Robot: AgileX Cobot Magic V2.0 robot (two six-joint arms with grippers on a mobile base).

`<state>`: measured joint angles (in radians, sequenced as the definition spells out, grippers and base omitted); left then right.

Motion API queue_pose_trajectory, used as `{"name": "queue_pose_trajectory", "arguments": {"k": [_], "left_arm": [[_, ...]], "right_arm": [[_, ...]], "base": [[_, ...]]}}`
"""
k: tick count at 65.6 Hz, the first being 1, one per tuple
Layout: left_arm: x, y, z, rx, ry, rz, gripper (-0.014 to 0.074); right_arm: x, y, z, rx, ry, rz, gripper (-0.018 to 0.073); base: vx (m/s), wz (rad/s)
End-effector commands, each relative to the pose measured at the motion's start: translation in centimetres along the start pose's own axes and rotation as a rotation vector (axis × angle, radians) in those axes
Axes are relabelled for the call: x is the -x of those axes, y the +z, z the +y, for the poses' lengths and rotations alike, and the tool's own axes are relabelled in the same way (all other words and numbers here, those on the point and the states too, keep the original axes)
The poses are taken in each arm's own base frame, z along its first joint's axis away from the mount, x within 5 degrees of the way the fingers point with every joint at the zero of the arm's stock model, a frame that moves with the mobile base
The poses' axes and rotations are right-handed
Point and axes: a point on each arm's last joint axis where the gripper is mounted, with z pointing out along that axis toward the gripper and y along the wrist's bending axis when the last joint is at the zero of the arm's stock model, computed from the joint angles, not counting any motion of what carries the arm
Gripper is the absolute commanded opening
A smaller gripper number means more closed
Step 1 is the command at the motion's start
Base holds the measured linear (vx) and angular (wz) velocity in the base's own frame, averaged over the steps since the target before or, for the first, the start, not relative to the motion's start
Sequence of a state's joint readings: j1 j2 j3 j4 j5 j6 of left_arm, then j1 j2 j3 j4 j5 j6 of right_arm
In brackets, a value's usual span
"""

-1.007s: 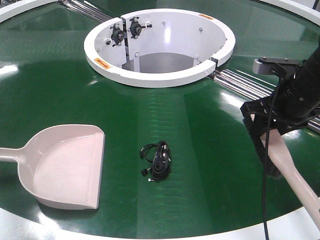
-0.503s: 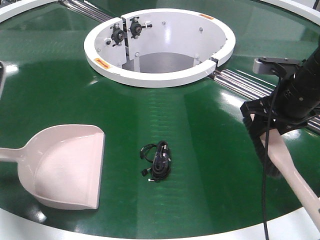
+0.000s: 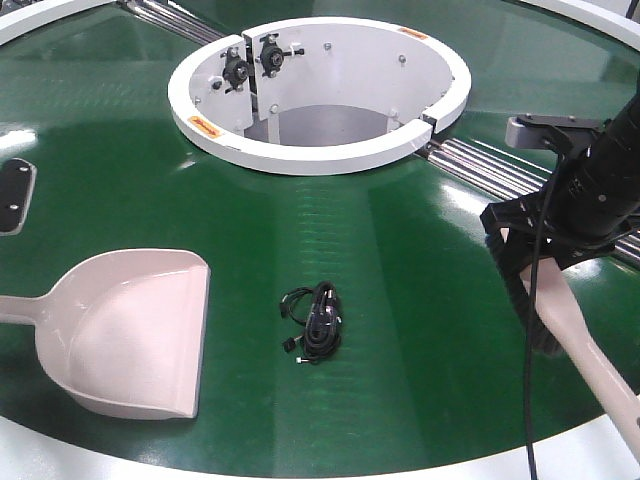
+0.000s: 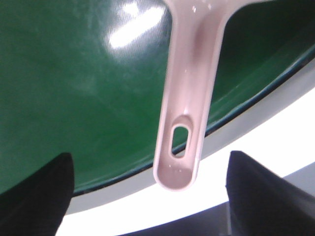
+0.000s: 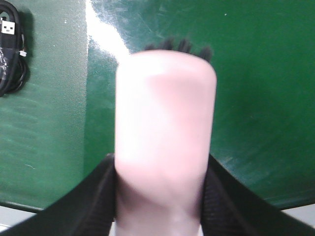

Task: Clean and inspect green conveyor with broom and dustpan
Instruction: 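Grasp the pink dustpan handle with the left gripper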

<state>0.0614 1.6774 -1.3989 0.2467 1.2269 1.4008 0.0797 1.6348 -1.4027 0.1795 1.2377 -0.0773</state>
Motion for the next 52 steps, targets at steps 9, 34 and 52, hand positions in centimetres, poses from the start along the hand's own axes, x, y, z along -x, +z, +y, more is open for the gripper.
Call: {"name": "queue_pose_trajectory", "arguments": {"k": [9,34,52], "left_arm": [[-1.7,-1.6,-0.2,0.020,-0.067,0.006,0.0585],[-1.3,0.8,0.5,-0.047,-0.056,0.012,0.0585],[-1.2,2.1,0.8,-0.083,-0.028,0.018,0.0585]], "right_arm": [[-0.6,-2.1,0.4,0.011,-0.013,-0.018,-0.0003],[-0.6,-2.1,0.4,0.011,-0.013,-0.018,-0.0003],[-0.6,-2.1,0.4,0.011,-0.013,-0.018,-0.0003]], "base": [[0.00,0.00],[0.00,0.00],[0.00,0.00]]}}
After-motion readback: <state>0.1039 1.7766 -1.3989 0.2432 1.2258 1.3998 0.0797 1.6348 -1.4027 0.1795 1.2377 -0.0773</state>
